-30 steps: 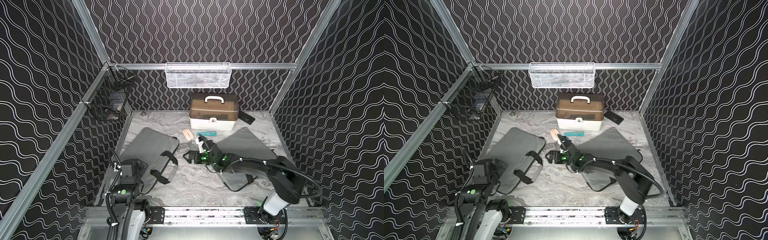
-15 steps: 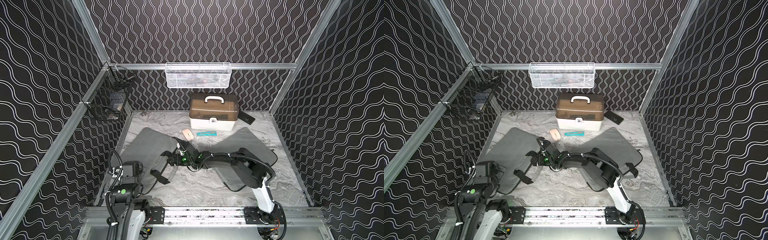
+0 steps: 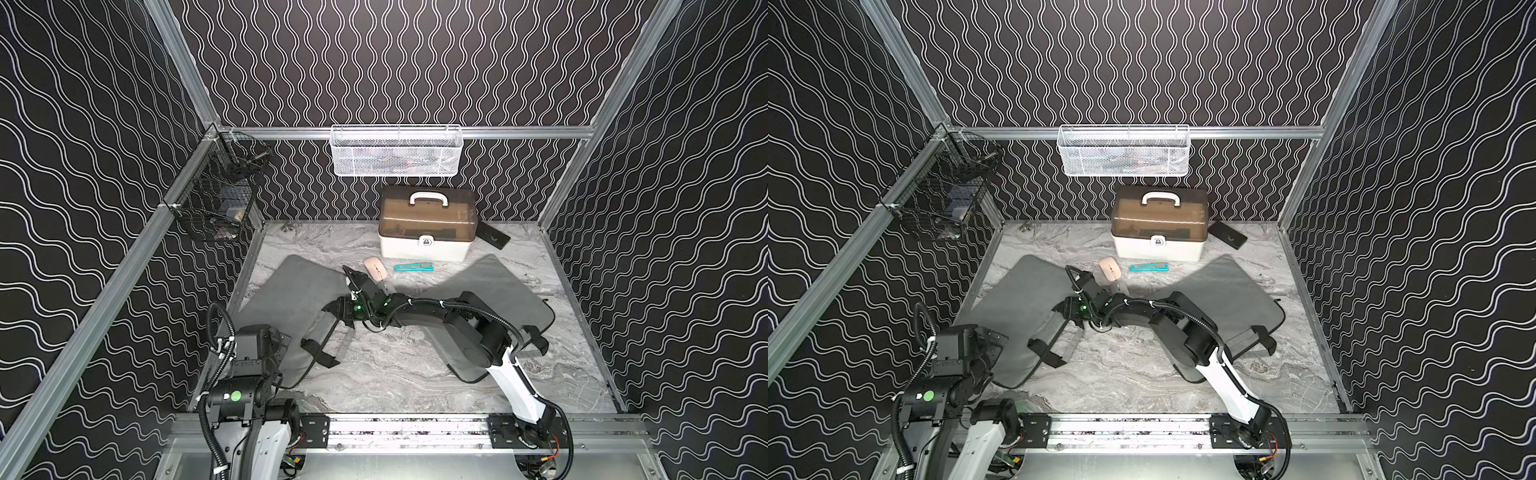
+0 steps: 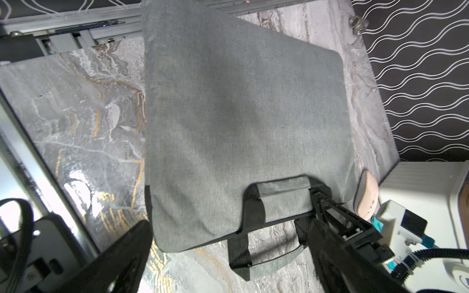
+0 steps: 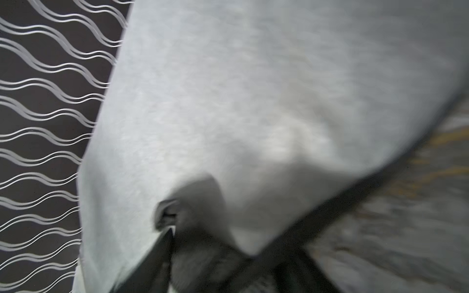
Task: Put the mouse into the laptop bag
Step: Adjust the zippered laptop bag at the center of the board.
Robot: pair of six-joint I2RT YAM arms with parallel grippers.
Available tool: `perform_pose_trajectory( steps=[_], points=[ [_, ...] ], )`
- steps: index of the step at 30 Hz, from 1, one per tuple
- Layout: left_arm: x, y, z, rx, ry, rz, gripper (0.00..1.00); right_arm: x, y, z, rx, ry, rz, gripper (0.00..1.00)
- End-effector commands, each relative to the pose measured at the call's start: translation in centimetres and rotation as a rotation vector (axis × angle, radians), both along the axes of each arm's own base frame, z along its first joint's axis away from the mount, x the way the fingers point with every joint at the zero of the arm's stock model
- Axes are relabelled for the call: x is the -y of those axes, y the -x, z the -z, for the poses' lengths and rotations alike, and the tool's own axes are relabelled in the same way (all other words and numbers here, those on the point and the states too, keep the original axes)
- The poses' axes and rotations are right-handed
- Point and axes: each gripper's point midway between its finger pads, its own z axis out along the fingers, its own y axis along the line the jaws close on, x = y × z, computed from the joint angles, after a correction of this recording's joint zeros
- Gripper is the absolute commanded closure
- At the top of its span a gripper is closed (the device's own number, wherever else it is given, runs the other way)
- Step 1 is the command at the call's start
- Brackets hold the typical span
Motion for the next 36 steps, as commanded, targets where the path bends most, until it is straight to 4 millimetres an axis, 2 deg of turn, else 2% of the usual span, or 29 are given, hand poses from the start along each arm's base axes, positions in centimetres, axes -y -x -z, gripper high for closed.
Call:
perform_pose_trajectory(
  steps=[1,3,5,9,12,17,19,27,31,35,36],
  points=[
    [0.3,0.3,0.6,-0.034,0.024,0.004,0.01,2.7,-1.1,0.6,-0.021,0.06,0.069,0.76],
    [0.7,0.1,1.0,-0.038,0.043,0.017,0.01,4.4,-2.2,0.0,-0.013,0.059,0.102,0.91],
    [1.1,-0.3,1.4,-0.037,0.071,0.028,0.01,6.5,-3.4,-0.5,-0.013,0.048,0.138,1.0],
    [1.2,-0.1,2.1,-0.056,0.092,0.004,0.01,9.7,-5.1,-1.5,-0.015,0.006,0.163,1.0],
    [1.5,-0.4,3.3,-0.051,0.123,-0.003,0.01,10.7,-5.4,-2.1,-0.008,0.005,0.171,1.0],
    [4.1,-0.9,8.0,-0.097,0.298,0.023,0.01,10.6,-5.3,-1.9,-0.024,-0.004,0.179,1.0],
    [4.6,-1.1,9.1,-0.108,0.332,0.028,0.01,10.5,-5.0,-1.6,-0.037,-0.015,0.179,1.0],
    [5.0,-3.1,10.9,-0.132,0.348,0.076,0.01,6.7,-0.1,-0.8,-0.035,0.014,0.133,1.0],
    [3.4,-3.8,12.5,-0.172,0.279,0.026,0.03,6.0,1.6,-0.9,-0.051,-0.003,0.125,1.0],
    [1.1,-6.0,11.7,-0.197,0.151,0.014,0.21,5.8,3.8,-1.3,-0.054,-0.04,0.12,1.0],
    [0.8,-6.6,11.5,-0.197,0.135,0.015,0.23,5.8,4.3,-1.4,-0.057,-0.04,0.119,1.0]
  ],
)
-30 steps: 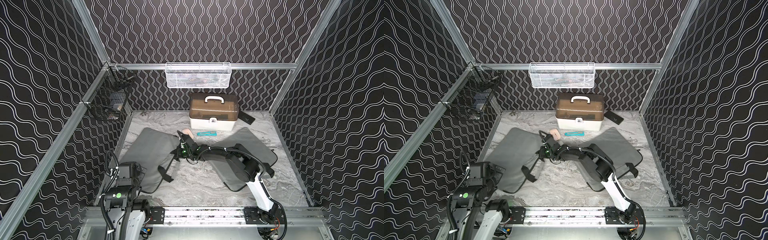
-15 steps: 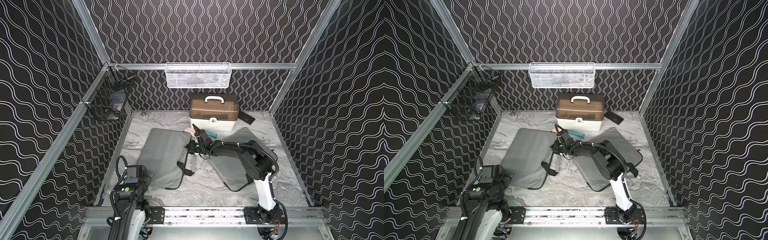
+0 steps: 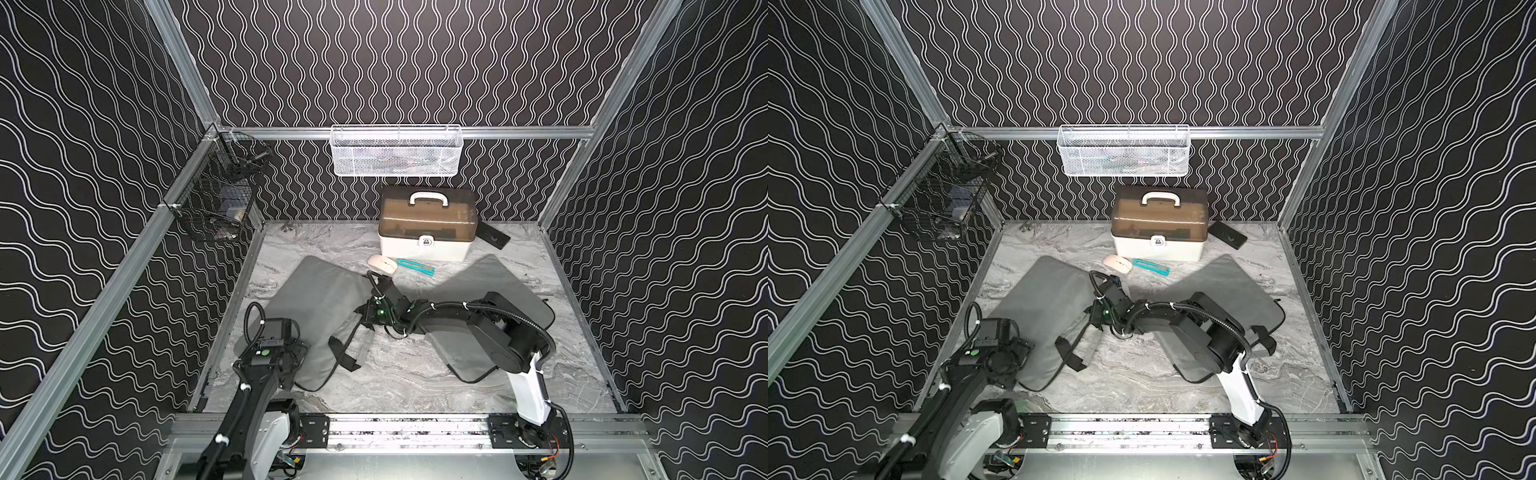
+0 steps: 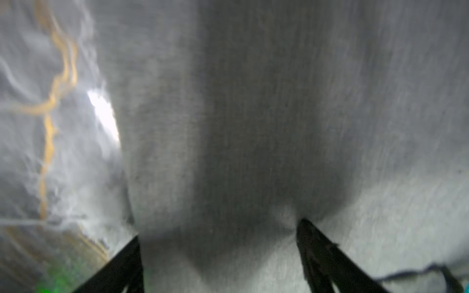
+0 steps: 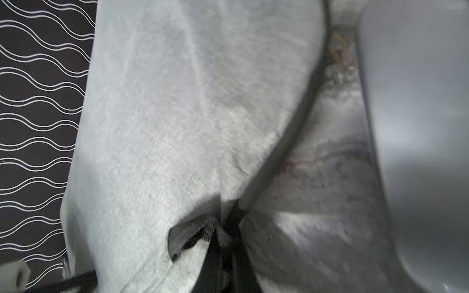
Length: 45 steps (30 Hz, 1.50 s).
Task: Put the mouse into the laptop bag
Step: Adjust the zippered laptop bag at the center of the board.
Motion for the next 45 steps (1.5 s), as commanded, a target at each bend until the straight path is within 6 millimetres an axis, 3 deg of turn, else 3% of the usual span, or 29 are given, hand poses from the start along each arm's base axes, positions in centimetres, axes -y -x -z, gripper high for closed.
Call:
perform_pose_trajectory(
  steps=[1,4,8,12,14,18,20,21,23,27,30,34,38,41,45],
  points=[
    [-1.9,-4.1,-1.2,0.091,-0.096,0.004,0.24,-1.6,2.7,-1.2,-0.032,-0.08,-0.046,1.0],
    [-2.6,-6.1,-1.6,0.078,-0.128,0.019,0.23,-2.4,4.6,-1.4,-0.032,-0.095,-0.074,1.0],
    [-3.0,-7.6,-2.9,0.042,-0.148,0.053,0.21,-4.0,7.1,-1.8,-0.026,-0.103,-0.143,0.92],
    [-3.7,-7.0,-5.0,0.052,-0.189,0.028,0.1,-5.7,9.0,-2.8,0.018,-0.083,-0.249,0.61],
    [-4.3,-6.1,-6.4,0.045,-0.226,0.004,0.01,-5.6,9.4,-4.5,0.064,-0.087,-0.294,0.47],
    [-4.0,-5.0,-8.1,0.04,-0.226,0.032,0.01,-2.3,8.6,-6.6,0.179,0.037,-0.278,0.23],
    [-3.0,-4.0,-7.8,0.034,-0.18,0.053,0.01,0.3,7.2,-8.8,0.26,0.09,-0.225,0.14],
    [-2.4,-3.5,-7.4,0.03,-0.15,0.058,0.01,2.2,6.8,-8.2,0.27,0.133,-0.197,0.12],
    [-1.5,-2.0,-6.6,0.04,-0.099,0.049,0.01,5.5,4.7,-9.2,0.306,0.149,-0.106,0.05],
    [-0.7,0.3,-6.4,0.055,-0.065,0.022,0.01,9.5,1.8,-8.0,0.235,0.125,-0.05,0.02],
    [-0.1,1.9,-5.8,0.04,-0.034,0.021,0.01,10.5,0.2,-6.5,0.205,0.15,-0.049,0.0],
    [1.6,2.8,-3.2,0.017,0.067,0.013,0.01,9.5,-0.8,-4.5,0.167,0.205,-0.114,0.01],
    [2.0,1.6,-1.1,0.017,0.105,0.013,0.01,7.6,-0.5,-2.4,0.099,0.188,-0.178,0.09],
    [1.3,0.3,-0.4,-0.01,0.07,0.027,0.01,6.9,0.6,-0.5,0.051,0.187,-0.209,0.16],
    [-0.8,-1.4,-0.8,-0.073,-0.038,0.039,0.01,5.1,2.8,-0.1,0.048,0.183,-0.256,0.19]
  ],
)
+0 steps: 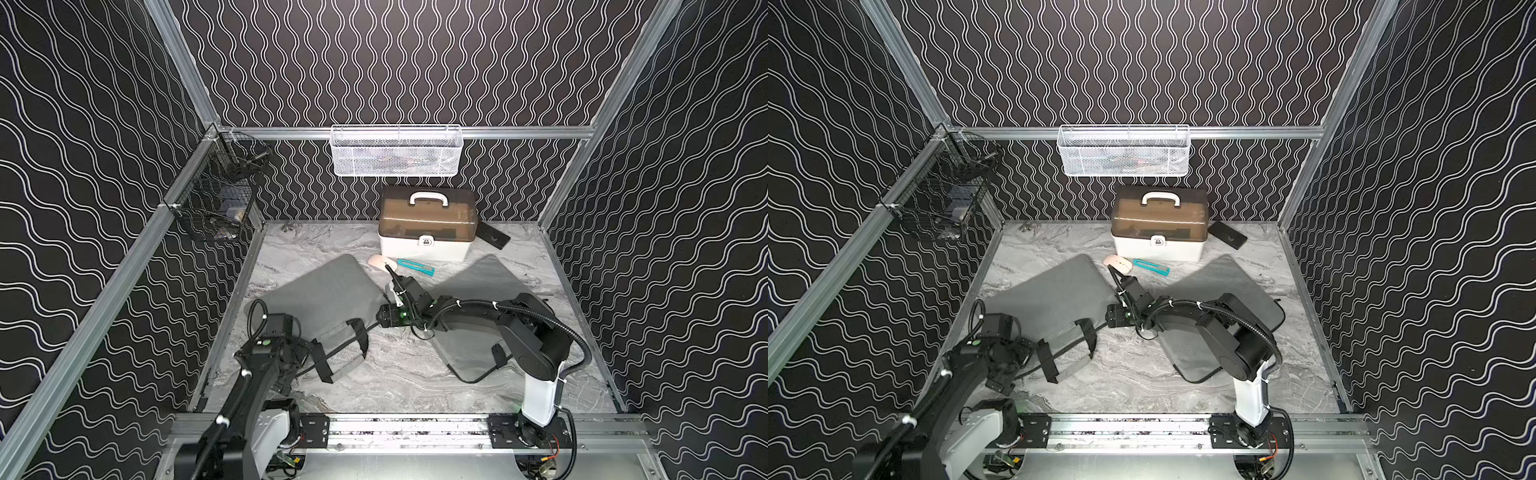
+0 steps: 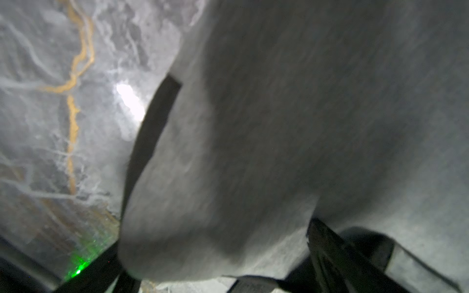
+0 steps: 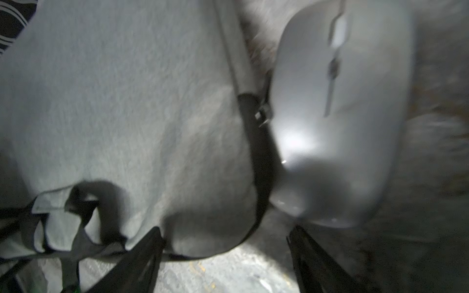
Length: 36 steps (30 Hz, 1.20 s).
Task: Put the mouse into the laptop bag
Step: Adjust the zippered laptop bag at the center of the board.
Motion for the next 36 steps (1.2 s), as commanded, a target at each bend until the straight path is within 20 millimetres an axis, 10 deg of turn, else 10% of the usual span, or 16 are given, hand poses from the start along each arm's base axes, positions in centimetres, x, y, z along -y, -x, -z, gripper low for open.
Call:
perform_pose_trajectory(
  steps=[1,12,22,29,36],
  points=[
    [-2.3,-3.1,-1.0,0.046,-0.122,0.013,0.01,-1.9,2.2,0.2,-0.025,-0.025,-0.052,0.2],
    [-5.9,-6.7,-1.6,-0.034,-0.27,0.008,0.01,-5.0,9.1,0.3,-0.026,-0.047,-0.173,0.25],
    [-10.2,-7.8,-2.8,-0.048,-0.297,-0.079,0.04,2.5,1.1,-3.5,0.1,-0.043,0.082,0.05],
    [-7.6,-6.2,-5.6,0.053,-0.205,-0.053,0.01,0.9,-2.4,-2.3,0.046,-0.053,0.088,0.1],
    [-3.5,-4.1,-4.3,0.141,-0.044,0.01,0.01,-1.8,-3.4,-0.9,-0.006,-0.064,0.047,0.25]
  ],
)
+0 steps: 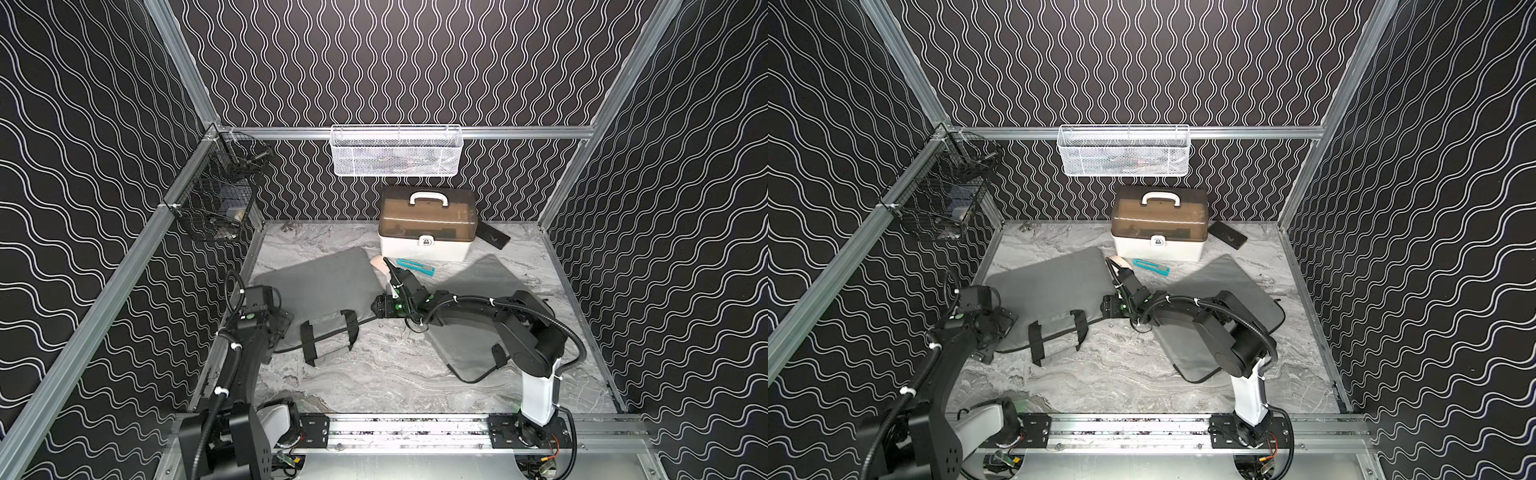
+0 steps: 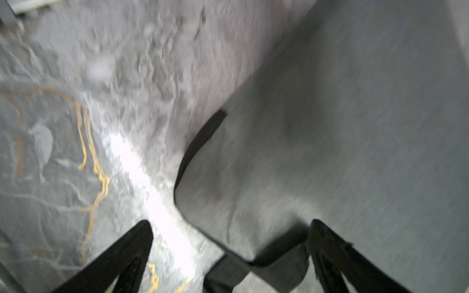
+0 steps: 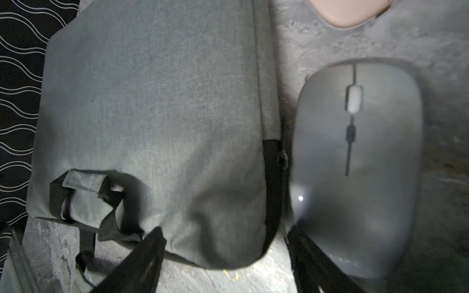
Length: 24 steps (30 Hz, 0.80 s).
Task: Put the mouse into the laptop bag
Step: Adjust the zippered laptop bag at the center of the board.
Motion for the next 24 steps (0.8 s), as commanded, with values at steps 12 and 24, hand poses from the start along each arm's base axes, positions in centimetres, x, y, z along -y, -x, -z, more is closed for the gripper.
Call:
perform_pose_trajectory(
  steps=[12,24],
  points=[
    [5.2,0.6,1.1,0.059,0.213,0.2,0.01,-1.1,7.3,1.3,-0.011,0.002,-0.099,0.99],
    [7.0,1.0,3.1,0.136,0.291,0.201,0.01,-3.9,14.6,1.5,0.052,-0.097,-0.212,0.87]
  ],
)
